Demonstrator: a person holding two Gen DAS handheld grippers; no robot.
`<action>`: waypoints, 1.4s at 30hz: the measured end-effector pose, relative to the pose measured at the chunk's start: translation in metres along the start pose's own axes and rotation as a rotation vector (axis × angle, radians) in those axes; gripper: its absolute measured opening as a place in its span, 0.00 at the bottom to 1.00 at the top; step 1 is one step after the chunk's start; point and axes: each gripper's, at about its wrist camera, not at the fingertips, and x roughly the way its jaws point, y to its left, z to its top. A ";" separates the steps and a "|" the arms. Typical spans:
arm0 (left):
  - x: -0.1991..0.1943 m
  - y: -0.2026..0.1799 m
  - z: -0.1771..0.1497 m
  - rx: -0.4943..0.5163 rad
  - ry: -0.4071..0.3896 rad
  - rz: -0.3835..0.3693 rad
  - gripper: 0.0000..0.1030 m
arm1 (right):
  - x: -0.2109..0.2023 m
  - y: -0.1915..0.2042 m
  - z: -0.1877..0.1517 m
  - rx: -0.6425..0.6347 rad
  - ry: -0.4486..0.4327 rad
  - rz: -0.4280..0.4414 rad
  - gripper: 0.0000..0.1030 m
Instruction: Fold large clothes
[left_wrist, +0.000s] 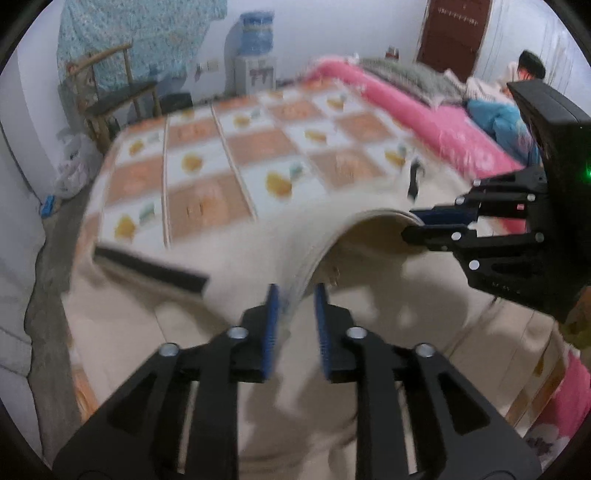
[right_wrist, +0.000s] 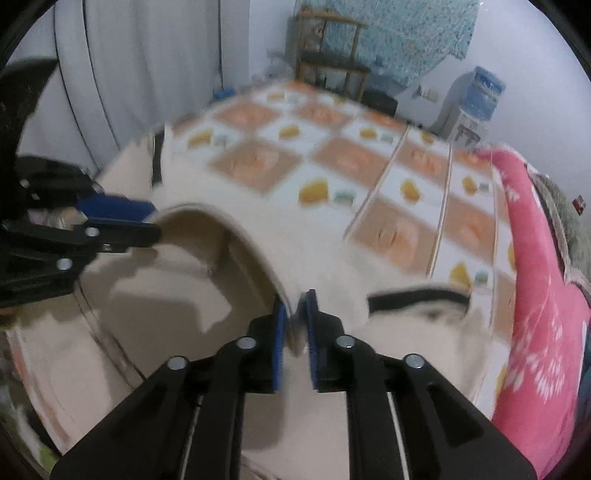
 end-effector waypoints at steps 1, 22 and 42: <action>0.002 0.000 -0.006 -0.004 0.017 -0.003 0.21 | 0.005 0.000 -0.007 -0.002 0.024 0.001 0.23; 0.044 0.016 0.007 -0.103 0.040 -0.023 0.21 | 0.049 -0.011 0.010 0.185 0.023 0.205 0.26; -0.052 0.057 -0.039 -0.270 -0.084 -0.030 0.45 | -0.034 -0.002 -0.035 0.245 -0.026 0.112 0.44</action>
